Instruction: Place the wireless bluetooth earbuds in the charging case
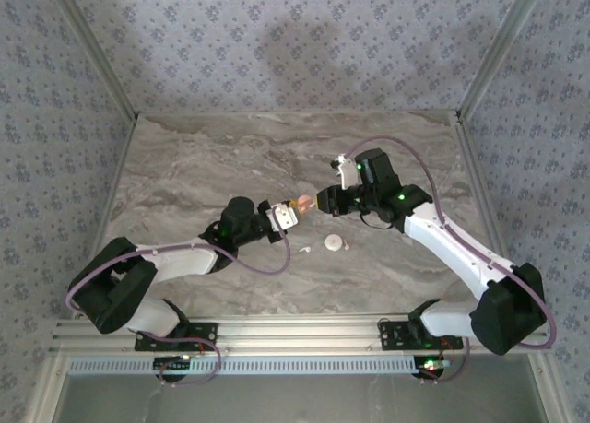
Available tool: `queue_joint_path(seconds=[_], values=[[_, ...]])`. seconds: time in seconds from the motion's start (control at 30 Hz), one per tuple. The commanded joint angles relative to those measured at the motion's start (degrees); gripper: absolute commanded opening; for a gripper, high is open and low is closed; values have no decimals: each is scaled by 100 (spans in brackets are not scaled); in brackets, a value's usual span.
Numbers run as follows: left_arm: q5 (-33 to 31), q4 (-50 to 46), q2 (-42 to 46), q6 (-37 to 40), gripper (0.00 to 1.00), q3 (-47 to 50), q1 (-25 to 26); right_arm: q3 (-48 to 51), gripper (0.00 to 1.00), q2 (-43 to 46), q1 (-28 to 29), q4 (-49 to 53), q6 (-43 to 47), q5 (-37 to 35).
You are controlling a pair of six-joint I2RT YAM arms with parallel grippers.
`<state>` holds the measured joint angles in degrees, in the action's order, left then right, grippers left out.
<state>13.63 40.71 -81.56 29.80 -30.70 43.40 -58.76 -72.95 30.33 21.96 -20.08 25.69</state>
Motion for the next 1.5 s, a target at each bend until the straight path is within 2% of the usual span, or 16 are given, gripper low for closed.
queue_joint_path(seconds=[0.0,0.23,0.5,1.03,1.37,1.47], values=[[-129,-63,-11,83,11,-56,13,3,19,158,-188,516,96,33],[-300,-80,179,-96,11,176,12,354,20,136,-915,1514,281,233],[-360,-217,395,-126,11,309,13,500,21,-434,-1542,2702,821,-58],[-435,-212,629,-233,11,492,12,-17,23,-2352,-1583,3310,1247,-725],[-493,-213,716,-221,11,556,17,-279,25,-2695,-1505,3427,1260,-855],[-501,-212,734,-226,11,573,19,-341,29,-2725,-1482,3428,1239,-879]])
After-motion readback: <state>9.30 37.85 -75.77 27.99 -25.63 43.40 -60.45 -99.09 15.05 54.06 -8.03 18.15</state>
